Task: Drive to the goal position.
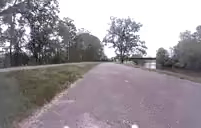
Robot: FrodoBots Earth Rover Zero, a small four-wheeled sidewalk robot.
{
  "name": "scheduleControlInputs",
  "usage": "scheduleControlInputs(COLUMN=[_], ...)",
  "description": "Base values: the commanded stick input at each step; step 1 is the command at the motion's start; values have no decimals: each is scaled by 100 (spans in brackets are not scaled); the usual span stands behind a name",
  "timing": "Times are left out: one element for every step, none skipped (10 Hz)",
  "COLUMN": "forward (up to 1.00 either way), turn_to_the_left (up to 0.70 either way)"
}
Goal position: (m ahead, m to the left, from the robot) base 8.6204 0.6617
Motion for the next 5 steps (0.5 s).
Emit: scheduleControlInputs(forward=[100, 100, 100, 100, 100], turn_to_the_left=[0, 0, 0, 0, 0])
